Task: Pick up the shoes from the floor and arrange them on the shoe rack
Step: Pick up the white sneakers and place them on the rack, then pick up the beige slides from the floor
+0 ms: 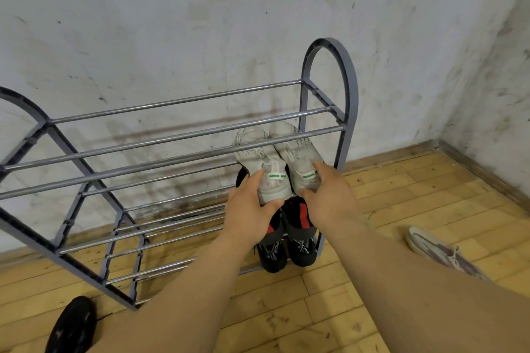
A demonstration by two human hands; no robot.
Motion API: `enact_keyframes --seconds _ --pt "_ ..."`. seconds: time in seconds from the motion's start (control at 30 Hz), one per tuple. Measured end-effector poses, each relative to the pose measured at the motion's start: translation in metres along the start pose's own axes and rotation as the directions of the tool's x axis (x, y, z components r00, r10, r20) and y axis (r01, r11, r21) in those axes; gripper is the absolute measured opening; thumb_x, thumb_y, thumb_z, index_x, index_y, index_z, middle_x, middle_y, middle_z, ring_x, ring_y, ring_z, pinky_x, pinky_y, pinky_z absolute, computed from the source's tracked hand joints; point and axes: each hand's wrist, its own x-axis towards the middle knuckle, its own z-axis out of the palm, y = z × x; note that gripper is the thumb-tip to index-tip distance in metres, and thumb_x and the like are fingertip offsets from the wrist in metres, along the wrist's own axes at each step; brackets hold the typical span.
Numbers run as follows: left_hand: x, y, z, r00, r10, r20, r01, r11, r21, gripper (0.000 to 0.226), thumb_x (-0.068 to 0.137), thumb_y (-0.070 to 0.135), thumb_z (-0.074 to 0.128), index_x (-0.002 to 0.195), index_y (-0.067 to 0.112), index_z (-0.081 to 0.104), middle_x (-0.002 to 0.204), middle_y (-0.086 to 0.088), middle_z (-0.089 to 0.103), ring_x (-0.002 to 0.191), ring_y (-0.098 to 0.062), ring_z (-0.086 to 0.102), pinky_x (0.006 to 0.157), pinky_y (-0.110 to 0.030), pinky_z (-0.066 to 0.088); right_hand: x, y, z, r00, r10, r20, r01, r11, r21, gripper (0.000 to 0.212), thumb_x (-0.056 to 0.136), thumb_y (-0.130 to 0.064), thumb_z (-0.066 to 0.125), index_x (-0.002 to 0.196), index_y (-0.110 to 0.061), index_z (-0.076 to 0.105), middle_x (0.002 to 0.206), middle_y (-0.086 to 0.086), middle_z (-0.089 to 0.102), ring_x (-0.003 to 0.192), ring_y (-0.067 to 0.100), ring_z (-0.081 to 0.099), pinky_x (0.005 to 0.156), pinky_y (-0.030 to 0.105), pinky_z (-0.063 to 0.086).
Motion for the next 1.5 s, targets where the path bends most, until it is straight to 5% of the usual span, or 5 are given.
enact_keyframes --seconds 0.6,0.83,0.97,1.2,1.5 --pt "-0.001 0.012 0.005 0.999 -0.044 0.019 0.040 0.987 0.156 0.088 0.091 0.057 0.064 0.161 0.041 0.013 0.149 0.001 0.053 0.131 -0.031 0.051 0.109 -0.048 0.044 -0.017 0.001 -0.024 0.990 0.013 0.143 -0.011 1.000 -0.016 0.053 0.092 -0.015 0.066 0.143 -0.027 0.052 0.117 -0.007 0.059 0.102 0.014 0.056 0.082 0.025 0.043" --pt "-0.053 0.052 -0.007 1.000 -0.017 -0.022 0.023 0.952 0.307 0.084 0.092 0.059 0.063 0.158 0.033 0.020 0.152 -0.012 0.033 0.142 -0.035 0.034 0.115 -0.047 0.034 -0.023 0.044 -0.073 0.912 0.287 0.292 -0.212 0.941 -0.264 0.077 0.088 -0.040 0.077 0.154 -0.019 0.043 0.155 0.007 0.048 0.136 0.028 0.051 0.101 0.029 0.044" --pt "-0.083 0.073 0.005 0.980 0.099 0.172 -0.147 0.945 0.291 0.080 0.094 0.060 0.060 0.159 0.033 0.022 0.144 -0.003 0.039 0.133 -0.029 0.040 0.109 -0.044 0.042 -0.025 0.072 -0.103 0.803 0.459 0.380 -0.354 0.880 -0.317 0.094 0.085 -0.044 0.080 0.159 -0.014 0.031 0.162 0.011 0.038 0.143 0.032 0.043 0.113 0.039 0.041" --pt "-0.092 0.078 0.056 0.836 0.076 0.544 -0.248 0.936 0.249 0.082 0.096 0.060 0.058 0.163 0.035 0.017 0.164 -0.002 0.030 0.150 -0.028 0.029 0.119 -0.044 0.035 -0.021 0.146 -0.137 0.709 0.580 0.402 -0.282 0.755 -0.592 0.103 0.083 -0.055 0.077 0.163 -0.027 0.019 0.164 0.005 0.035 0.146 0.031 0.038 0.116 0.042 0.038" --pt "-0.065 0.044 0.161 0.776 0.004 0.631 -0.213 0.943 0.255 0.078 0.096 0.059 0.057 0.161 0.036 0.020 0.162 0.003 0.027 0.148 -0.025 0.031 0.114 -0.045 0.039 -0.030 0.284 -0.039 0.677 0.645 0.354 -0.413 0.731 -0.543 0.117 0.077 -0.068 0.074 0.162 -0.032 0.003 0.167 0.013 0.018 0.146 0.041 0.032 0.111 0.048 0.041"
